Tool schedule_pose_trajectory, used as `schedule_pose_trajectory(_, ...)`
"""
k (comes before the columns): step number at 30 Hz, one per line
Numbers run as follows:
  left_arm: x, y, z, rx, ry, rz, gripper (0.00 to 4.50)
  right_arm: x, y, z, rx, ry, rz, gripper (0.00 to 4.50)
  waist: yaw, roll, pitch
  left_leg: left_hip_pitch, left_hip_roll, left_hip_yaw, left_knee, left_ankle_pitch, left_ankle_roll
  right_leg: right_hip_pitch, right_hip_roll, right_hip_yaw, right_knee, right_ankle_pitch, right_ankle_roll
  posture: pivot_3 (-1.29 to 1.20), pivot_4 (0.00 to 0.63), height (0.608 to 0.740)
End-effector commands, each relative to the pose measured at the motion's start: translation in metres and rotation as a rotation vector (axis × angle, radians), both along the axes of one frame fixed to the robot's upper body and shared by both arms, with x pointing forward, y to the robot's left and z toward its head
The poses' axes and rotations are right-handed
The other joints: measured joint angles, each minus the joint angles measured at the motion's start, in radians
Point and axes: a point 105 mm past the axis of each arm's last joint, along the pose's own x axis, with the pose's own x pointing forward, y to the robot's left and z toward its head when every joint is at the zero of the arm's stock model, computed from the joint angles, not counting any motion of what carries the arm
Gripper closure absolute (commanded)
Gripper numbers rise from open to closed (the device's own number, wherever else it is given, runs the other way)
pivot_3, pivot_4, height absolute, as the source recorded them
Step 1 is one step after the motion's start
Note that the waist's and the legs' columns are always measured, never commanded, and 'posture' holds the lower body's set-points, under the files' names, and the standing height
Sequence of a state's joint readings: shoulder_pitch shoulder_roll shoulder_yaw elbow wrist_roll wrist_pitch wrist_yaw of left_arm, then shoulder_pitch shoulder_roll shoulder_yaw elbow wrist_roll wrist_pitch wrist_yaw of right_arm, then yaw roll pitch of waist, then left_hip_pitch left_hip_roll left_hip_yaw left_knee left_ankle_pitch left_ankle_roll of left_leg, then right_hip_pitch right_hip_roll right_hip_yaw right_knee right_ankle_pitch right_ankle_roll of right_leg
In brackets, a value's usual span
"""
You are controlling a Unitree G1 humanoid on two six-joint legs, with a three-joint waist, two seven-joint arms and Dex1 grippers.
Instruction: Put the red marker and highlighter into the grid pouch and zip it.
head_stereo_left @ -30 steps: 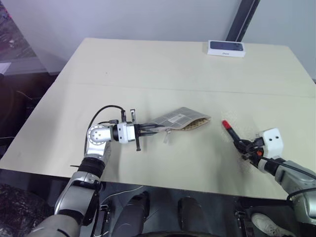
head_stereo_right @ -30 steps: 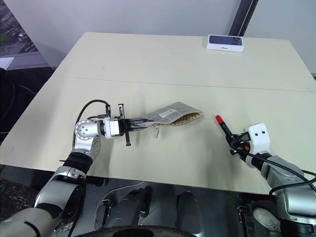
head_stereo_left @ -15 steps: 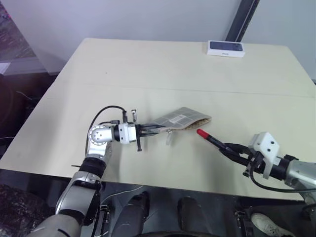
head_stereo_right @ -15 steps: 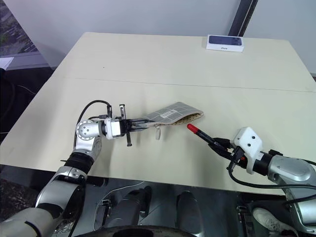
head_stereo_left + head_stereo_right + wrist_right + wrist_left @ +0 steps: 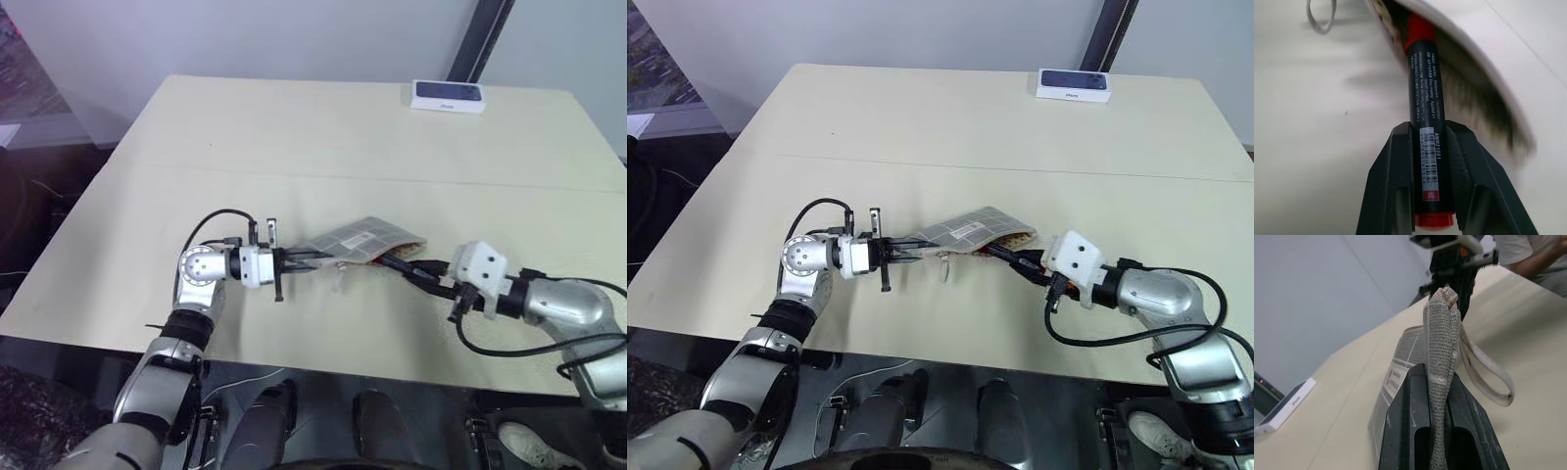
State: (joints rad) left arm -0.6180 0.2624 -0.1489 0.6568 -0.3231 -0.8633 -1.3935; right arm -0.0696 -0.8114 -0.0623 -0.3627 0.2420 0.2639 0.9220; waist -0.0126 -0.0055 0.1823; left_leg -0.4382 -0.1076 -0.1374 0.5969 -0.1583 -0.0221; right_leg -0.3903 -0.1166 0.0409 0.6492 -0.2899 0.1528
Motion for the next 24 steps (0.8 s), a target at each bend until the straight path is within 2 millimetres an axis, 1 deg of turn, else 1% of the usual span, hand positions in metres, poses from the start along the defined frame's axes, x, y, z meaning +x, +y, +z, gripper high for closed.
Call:
schedule_pose_trajectory(1, -0.003, -0.009, 0.018, -0.051, -0.046, -0.04, 4.5, 0.003, 0.012, 0.001, -0.06, -0.051, 0.081, 4.11, 0.001, 0.0, 0.0, 0.0, 0.0, 0.0, 0.0, 0.0, 0.0, 0.0, 0.0, 0.0, 0.0, 0.0, 0.0, 0.0, 0.15, 0.74)
schedule_pose_trajectory(4, -0.004, -0.012, 0.02, -0.069, -0.03, -0.058, 4.5, 0.004, 0.022, 0.0, -0.095, -0.077, 0.147, 4.11, 0.001, 0.0, 0.0, 0.0, 0.0, 0.0, 0.0, 0.0, 0.0, 0.0, 0.0, 0.0, 0.0, 0.0, 0.0, 0.0, 0.15, 0.74)
schedule_pose_trajectory(6, -0.004, -0.014, 0.025, -0.093, -0.005, -0.073, 4.5, 0.003, 0.033, 0.005, -0.091, -0.102, 0.21, 4.11, 0.0, 0.0, 0.0, 0.0, 0.0, 0.0, 0.0, 0.0, 0.0, -0.001, 0.0, 0.0, 0.0, 0.0, 0.0, 0.0, 0.15, 0.74)
schedule_pose_trajectory(9, -0.004, -0.016, 0.029, -0.101, 0.003, -0.085, 4.5, 0.004, 0.04, 0.009, -0.087, -0.131, 0.256, 4.11, 0.0, 0.0, 0.0, 0.0, 0.0, 0.0, 0.0, 0.0, 0.0, 0.0, 0.0, 0.0, 0.0, 0.0, 0.0, 0.0, 0.15, 0.74)
schedule_pose_trajectory(13, -0.004, -0.014, 0.029, -0.104, 0.011, -0.083, 4.5, 0.005, 0.046, 0.013, -0.064, -0.161, 0.272, 4.11, 0.0, 0.0, 0.0, 0.0, 0.0, 0.0, 0.0, 0.0, 0.0, 0.0, 0.0, 0.0, 0.0, 0.0, 0.0, 0.0, 0.15, 0.74)
schedule_pose_trajectory(16, -0.003, -0.011, 0.024, -0.093, 0.018, -0.074, 4.5, 0.007, 0.043, 0.009, -0.062, -0.14, 0.252, 4.11, 0.0, 0.0, 0.0, 0.0, 0.0, 0.0, 0.0, 0.0, 0.0, -0.001, 0.0, 0.0, 0.0, 0.0, 0.0, 0.0, 0.15, 0.74)
schedule_pose_trajectory(18, -0.003, -0.011, 0.022, -0.088, 0.021, -0.071, 4.5, 0.009, 0.039, 0.009, -0.067, -0.135, 0.231, 3.05, 0.0, 0.0, 0.0, 0.0, 0.0, 0.0, 0.0, 0.0, 0.0, -0.001, 0.0, 0.0, 0.0, 0.0, 0.0, 0.0, 0.15, 0.74)
schedule_pose_trajectory(19, -0.004, -0.01, 0.022, -0.086, 0.021, -0.069, 4.5, 0.009, 0.036, 0.01, -0.071, -0.136, 0.221, 2.61, 0.0, 0.0, 0.0, 0.0, 0.0, 0.0, 0.0, 0.0, 0.0, 0.0, 0.0, 0.0, 0.0, 0.0, 0.0, 0.0, 0.15, 0.74)
schedule_pose_trajectory(20, -0.004, -0.01, 0.021, -0.082, 0.02, -0.067, 4.5, 0.01, 0.033, 0.011, -0.07, -0.139, 0.206, 2.08, 0.0, 0.0, 0.0, 0.0, 0.0, 0.0, 0.0, 0.0, 0.0, 0.0, 0.0, 0.0, 0.0, 0.0, 0.0, 0.0, 0.15, 0.74)
schedule_pose_trajectory(21, -0.004, -0.009, 0.019, -0.073, 0.018, -0.063, 4.5, 0.01, 0.03, 0.014, -0.069, -0.146, 0.189, 1.63, 0.0, 0.0, 0.0, 0.0, 0.0, 0.0, 0.0, 0.0, 0.0, 0.0, 0.0, 0.0, 0.0, 0.0, 0.0, 0.0, 0.15, 0.74)
schedule_pose_trajectory(23, -0.003, -0.008, 0.016, -0.061, 0.019, -0.051, 4.5, 0.009, 0.021, 0.021, -0.053, -0.149, 0.146, 0.54, 0.001, 0.0, 0.0, 0.0, 0.0, 0.0, 0.0, 0.0, 0.0, 0.0, 0.0, 0.0, 0.0, 0.0, 0.0, 0.0, 0.15, 0.74)
schedule_pose_trajectory(24, -0.002, -0.006, 0.014, -0.054, 0.023, -0.04, 4.5, 0.008, 0.015, 0.026, -0.04, -0.151, 0.12, 0.12, 0.002, 0.0, 0.0, 0.0, 0.0, 0.0, 0.0, 0.0, 0.0, -0.001, 0.0, 0.0, 0.0, 0.0, 0.0, 0.0, 0.15, 0.74)
